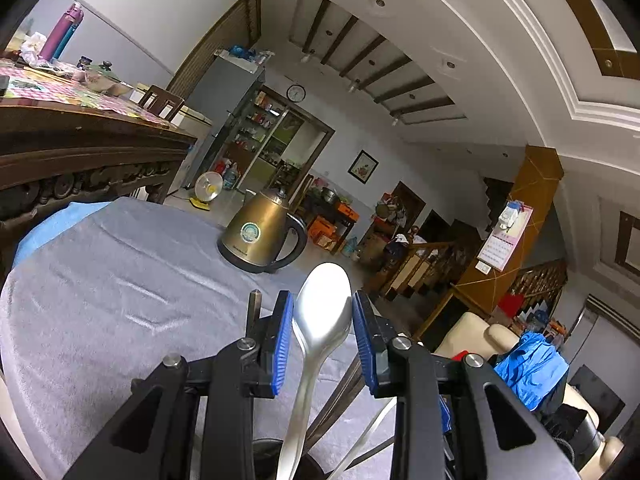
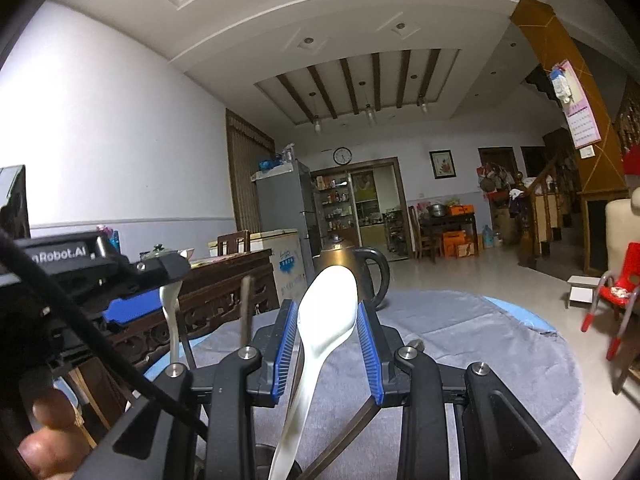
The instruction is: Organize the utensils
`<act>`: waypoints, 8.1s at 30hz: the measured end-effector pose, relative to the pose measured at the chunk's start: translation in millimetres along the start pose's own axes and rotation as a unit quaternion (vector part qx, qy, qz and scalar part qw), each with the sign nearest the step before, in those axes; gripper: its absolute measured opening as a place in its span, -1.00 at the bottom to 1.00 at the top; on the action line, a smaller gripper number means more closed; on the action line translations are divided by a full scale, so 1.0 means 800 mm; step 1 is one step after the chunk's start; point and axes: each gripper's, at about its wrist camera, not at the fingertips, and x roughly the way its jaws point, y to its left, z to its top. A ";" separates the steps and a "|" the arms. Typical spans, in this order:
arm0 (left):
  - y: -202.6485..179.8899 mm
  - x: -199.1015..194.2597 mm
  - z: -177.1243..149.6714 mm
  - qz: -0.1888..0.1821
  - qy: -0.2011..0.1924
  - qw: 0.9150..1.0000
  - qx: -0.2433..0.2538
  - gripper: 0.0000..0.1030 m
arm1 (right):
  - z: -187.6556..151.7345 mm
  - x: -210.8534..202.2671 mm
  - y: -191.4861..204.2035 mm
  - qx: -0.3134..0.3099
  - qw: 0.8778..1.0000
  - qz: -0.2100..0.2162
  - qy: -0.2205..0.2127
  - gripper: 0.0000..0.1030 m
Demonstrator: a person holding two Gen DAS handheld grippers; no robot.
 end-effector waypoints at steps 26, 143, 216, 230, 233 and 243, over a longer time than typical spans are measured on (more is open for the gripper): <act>0.014 0.007 -0.012 -0.022 -0.016 1.000 -0.011 -0.38 | -0.011 0.002 0.001 -0.018 1.000 0.013 -0.003 -0.35; -0.079 -0.097 -0.029 0.345 0.131 0.895 0.251 0.93 | 0.036 -0.101 -0.025 -0.004 0.961 -0.023 0.274 0.57; -0.064 -0.103 -0.040 0.341 0.142 0.899 0.236 0.93 | 0.031 -0.099 0.001 -0.026 0.958 -0.022 0.284 0.58; -0.063 -0.106 -0.042 0.326 0.144 0.905 0.233 0.93 | 0.030 -0.102 0.005 -0.025 0.957 -0.031 0.286 0.58; -0.064 -0.106 -0.043 0.324 0.145 0.904 0.237 0.93 | 0.033 -0.103 0.004 -0.020 0.958 -0.036 0.284 0.58; -0.057 -0.106 -0.043 0.337 0.148 0.900 0.235 0.93 | 0.028 -0.093 0.009 -0.011 0.957 -0.027 0.290 0.58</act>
